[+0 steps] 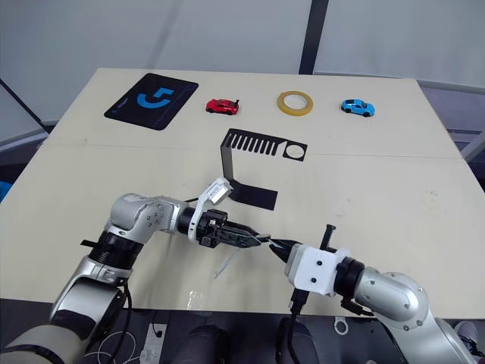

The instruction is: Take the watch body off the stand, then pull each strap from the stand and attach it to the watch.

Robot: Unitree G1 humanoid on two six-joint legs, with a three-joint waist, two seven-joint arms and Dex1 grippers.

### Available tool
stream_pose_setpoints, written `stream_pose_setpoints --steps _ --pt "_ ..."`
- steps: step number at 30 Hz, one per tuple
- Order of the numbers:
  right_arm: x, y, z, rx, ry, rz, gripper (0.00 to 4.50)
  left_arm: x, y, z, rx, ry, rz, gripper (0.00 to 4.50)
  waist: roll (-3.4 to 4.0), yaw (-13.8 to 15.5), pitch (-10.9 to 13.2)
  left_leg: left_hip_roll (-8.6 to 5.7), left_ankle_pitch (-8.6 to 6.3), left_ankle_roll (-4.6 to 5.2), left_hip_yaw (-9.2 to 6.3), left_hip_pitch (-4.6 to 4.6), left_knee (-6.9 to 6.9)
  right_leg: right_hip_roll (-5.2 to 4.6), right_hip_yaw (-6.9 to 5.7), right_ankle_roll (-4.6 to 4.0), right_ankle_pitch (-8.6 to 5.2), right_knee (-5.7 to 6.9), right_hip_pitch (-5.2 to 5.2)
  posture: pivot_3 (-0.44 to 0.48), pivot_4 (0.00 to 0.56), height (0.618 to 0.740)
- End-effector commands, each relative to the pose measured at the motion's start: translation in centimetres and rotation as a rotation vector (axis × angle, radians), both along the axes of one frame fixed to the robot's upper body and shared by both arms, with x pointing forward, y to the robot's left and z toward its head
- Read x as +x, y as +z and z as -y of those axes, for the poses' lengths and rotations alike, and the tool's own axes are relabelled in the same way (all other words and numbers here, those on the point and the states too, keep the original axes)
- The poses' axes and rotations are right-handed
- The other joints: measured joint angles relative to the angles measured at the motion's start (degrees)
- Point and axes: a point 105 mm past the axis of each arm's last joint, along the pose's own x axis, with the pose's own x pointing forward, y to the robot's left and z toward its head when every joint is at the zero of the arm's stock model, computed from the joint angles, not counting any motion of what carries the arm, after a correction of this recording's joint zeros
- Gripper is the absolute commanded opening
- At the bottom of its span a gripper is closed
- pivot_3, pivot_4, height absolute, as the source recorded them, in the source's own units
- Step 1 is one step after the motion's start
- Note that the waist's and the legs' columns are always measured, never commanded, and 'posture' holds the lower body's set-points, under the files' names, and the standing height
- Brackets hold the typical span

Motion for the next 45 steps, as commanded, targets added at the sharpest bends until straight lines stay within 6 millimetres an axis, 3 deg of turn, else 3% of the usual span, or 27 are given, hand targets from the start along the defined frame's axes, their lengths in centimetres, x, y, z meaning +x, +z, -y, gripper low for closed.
stream_pose_setpoints --steps 1,45 --pt "-0.3 1.0 -0.8 0.011 0.024 0.052 0.00 -1.1 0.7 1.0 -0.034 -0.067 0.016 1.68 0.00 0.0 0.0 0.00 0.00 0.00 0.00 0.00 0.00 0.00 0.00 0.00 0.00 0.01 0.00 0.000 0.150 0.737" --pt "0.8 1.2 -2.1 -0.069 -0.006 0.064 0.00 -1.3 -0.4 2.0 0.022 -0.048 0.028 1.68 0.00 0.0 0.0 0.00 0.00 0.00 -0.02 -0.02 0.04 0.00 -0.02 0.00 0.00 0.04 0.00 0.000 0.150 0.737"
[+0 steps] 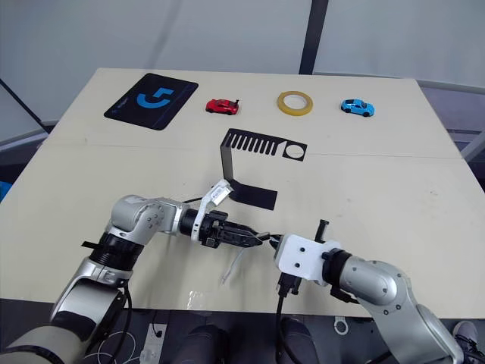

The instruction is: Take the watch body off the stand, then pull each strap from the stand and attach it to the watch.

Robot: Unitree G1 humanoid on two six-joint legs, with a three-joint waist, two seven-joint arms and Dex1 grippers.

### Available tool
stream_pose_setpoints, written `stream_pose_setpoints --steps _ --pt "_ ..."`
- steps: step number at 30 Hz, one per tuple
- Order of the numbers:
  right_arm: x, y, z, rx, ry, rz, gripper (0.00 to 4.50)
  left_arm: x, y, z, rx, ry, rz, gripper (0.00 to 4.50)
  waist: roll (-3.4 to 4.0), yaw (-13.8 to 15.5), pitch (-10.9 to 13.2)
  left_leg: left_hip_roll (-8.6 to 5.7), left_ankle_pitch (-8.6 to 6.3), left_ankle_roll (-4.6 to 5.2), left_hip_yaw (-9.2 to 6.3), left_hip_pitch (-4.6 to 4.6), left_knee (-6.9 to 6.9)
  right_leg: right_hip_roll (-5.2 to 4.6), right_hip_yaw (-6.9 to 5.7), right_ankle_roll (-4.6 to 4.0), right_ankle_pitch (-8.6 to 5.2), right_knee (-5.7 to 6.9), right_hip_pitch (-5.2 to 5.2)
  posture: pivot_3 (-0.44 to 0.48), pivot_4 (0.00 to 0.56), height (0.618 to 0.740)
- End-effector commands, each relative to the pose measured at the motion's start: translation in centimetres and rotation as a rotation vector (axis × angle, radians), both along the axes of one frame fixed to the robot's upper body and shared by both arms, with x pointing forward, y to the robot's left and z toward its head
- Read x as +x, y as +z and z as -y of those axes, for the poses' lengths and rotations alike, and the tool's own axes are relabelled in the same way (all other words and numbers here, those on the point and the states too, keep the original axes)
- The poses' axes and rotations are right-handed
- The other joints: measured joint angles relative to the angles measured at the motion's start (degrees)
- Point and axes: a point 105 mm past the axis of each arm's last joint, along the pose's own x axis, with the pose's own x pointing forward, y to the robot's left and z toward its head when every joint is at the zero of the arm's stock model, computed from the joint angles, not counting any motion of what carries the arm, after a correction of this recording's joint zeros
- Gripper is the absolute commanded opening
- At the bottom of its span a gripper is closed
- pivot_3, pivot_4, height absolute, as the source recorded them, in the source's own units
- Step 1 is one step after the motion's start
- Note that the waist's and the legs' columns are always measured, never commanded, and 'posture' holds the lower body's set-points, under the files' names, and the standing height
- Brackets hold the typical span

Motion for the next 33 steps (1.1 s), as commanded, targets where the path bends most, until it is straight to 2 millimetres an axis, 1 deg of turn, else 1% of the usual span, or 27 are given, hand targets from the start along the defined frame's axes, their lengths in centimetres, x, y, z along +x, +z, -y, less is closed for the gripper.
stream_pose_setpoints --steps 1,11,20,33 --pt "-0.9 2.2 -1.6 0.026 0.072 0.103 0.00 -1.8 0.6 1.8 -0.038 -0.107 0.013 1.68 0.00 0.0 0.0 0.00 0.00 0.00 0.00 0.00 0.00 0.00 0.00 0.00 0.00 0.00 0.00 0.000 0.150 0.737" --pt "-0.8 1.9 -1.8 -0.014 0.091 0.097 0.00 -1.9 0.7 1.9 -0.040 -0.108 0.013 1.68 0.00 0.0 0.0 0.00 0.00 0.00 0.00 0.00 0.00 0.00 -0.01 0.00 0.00 0.00 0.00 0.000 0.150 0.737" --pt "-1.0 0.9 -1.7 -0.055 0.106 0.050 0.00 -1.9 0.7 1.6 -0.034 -0.112 0.013 1.68 0.00 0.0 0.0 0.00 0.00 0.00 -0.01 0.00 0.00 0.00 -0.01 0.00 0.00 0.00 0.00 0.000 0.150 0.737" --pt "-0.6 0.9 -1.6 -0.060 0.090 0.053 0.00 -2.2 0.7 1.6 -0.026 -0.129 0.016 1.68 0.00 0.0 0.0 0.00 0.00 0.00 -0.01 0.00 0.00 0.00 -0.01 0.00 0.00 0.00 0.00 0.000 0.150 0.737"
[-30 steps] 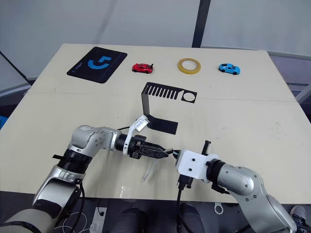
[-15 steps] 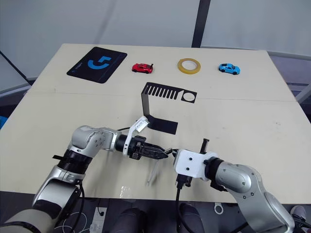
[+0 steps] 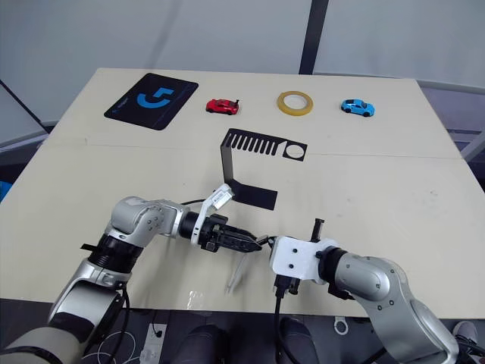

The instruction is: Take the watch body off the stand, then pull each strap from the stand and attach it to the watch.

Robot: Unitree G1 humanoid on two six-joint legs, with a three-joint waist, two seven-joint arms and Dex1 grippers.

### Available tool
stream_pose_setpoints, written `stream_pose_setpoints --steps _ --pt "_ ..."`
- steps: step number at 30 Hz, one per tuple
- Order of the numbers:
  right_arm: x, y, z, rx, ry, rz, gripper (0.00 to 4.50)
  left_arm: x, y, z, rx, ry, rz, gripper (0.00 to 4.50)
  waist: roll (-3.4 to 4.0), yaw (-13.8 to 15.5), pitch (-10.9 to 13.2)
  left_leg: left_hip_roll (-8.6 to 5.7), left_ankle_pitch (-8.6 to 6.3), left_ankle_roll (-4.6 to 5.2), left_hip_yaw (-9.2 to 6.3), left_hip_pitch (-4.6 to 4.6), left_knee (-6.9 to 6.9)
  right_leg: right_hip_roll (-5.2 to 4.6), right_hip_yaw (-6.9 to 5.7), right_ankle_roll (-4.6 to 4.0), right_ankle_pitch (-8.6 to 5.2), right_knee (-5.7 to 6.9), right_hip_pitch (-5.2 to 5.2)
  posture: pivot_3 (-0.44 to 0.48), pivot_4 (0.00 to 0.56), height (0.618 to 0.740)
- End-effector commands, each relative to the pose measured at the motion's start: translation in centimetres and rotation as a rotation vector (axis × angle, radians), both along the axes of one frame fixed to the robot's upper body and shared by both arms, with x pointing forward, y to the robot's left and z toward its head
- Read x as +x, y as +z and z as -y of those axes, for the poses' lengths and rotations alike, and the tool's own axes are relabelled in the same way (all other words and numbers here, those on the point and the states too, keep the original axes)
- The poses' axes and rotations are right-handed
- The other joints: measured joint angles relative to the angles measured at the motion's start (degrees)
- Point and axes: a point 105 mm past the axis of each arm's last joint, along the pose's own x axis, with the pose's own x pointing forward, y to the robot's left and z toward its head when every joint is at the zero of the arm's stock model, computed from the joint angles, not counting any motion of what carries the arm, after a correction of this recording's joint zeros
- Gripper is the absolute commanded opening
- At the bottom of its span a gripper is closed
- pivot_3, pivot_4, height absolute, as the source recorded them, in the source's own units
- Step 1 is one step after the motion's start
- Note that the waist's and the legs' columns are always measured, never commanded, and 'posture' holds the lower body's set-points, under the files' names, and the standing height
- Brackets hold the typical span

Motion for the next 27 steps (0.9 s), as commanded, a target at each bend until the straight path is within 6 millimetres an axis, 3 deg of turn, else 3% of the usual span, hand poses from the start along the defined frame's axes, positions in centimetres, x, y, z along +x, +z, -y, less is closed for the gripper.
stream_pose_setpoints --steps 1,27 --pt "-0.73 1.28 -1.25 0.026 0.062 0.054 0.00 -1.74 1.09 1.67 -0.061 -0.115 0.017 1.68 0.00 0.0 0.0 0.00 0.00 0.00 0.00 0.00 0.00 0.00 0.00 0.00 0.00 0.00 0.00 0.000 0.150 0.737" --pt "-0.61 0.81 -1.34 0.016 0.057 0.034 0.00 -1.85 0.97 1.76 -0.057 -0.123 0.013 1.68 0.00 0.0 0.0 0.00 0.00 0.00 0.00 0.00 0.00 0.00 0.00 0.00 0.00 0.00 0.00 0.000 0.150 0.737"
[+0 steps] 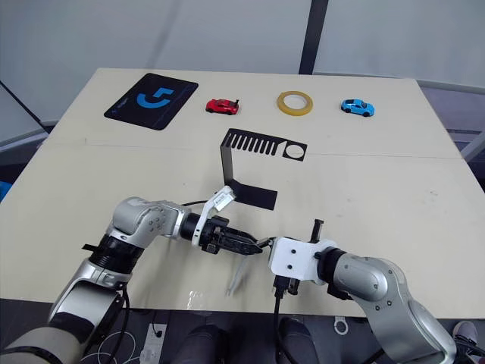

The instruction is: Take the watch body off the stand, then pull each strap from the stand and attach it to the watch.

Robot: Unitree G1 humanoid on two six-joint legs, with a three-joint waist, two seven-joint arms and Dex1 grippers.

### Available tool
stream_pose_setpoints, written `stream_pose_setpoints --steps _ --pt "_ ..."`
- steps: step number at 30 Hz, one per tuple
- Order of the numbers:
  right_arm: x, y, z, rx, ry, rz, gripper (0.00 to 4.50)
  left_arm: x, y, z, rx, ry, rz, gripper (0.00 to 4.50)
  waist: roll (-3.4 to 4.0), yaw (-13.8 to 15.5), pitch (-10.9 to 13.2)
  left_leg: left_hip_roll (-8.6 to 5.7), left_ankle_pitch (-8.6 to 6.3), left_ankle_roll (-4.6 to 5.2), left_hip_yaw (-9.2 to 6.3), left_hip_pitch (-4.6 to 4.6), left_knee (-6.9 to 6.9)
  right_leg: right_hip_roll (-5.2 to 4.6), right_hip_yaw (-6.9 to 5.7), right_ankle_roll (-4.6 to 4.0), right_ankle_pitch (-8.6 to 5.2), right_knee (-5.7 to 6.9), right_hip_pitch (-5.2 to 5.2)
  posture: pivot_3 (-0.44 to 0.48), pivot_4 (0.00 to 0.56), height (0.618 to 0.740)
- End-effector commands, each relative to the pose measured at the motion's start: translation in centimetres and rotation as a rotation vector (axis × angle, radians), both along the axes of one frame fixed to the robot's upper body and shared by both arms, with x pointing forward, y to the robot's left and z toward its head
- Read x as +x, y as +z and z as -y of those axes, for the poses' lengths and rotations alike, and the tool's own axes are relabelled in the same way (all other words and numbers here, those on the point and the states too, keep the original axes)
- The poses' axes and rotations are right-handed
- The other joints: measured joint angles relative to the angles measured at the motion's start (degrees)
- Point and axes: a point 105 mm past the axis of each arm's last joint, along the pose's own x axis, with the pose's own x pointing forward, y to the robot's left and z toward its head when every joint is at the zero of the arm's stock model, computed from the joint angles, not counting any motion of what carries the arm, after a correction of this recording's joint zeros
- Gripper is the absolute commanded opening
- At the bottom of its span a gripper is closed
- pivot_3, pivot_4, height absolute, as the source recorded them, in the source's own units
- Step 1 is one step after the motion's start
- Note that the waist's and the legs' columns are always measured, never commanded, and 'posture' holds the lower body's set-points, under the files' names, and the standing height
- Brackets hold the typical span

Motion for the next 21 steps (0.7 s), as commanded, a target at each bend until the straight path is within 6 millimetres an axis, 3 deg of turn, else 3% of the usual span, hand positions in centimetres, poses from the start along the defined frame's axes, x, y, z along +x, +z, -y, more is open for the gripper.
stream_pose_setpoints --steps 1,21 --pt "-0.64 1.09 -1.32 0.032 0.064 0.041 0.00 -1.66 1.14 1.64 -0.066 -0.113 0.017 1.68 0.00 0.0 0.0 0.00 0.00 0.00 0.00 0.00 0.00 0.00 0.00 0.00 0.00 0.00 0.00 0.000 0.150 0.737" --pt "-0.60 0.93 -1.56 0.026 0.069 0.033 0.00 -1.82 1.09 1.64 -0.060 -0.120 0.018 1.68 0.00 0.0 0.0 0.00 0.00 0.00 0.00 0.00 0.00 0.00 -0.01 0.00 0.00 0.00 0.00 0.000 0.150 0.737"
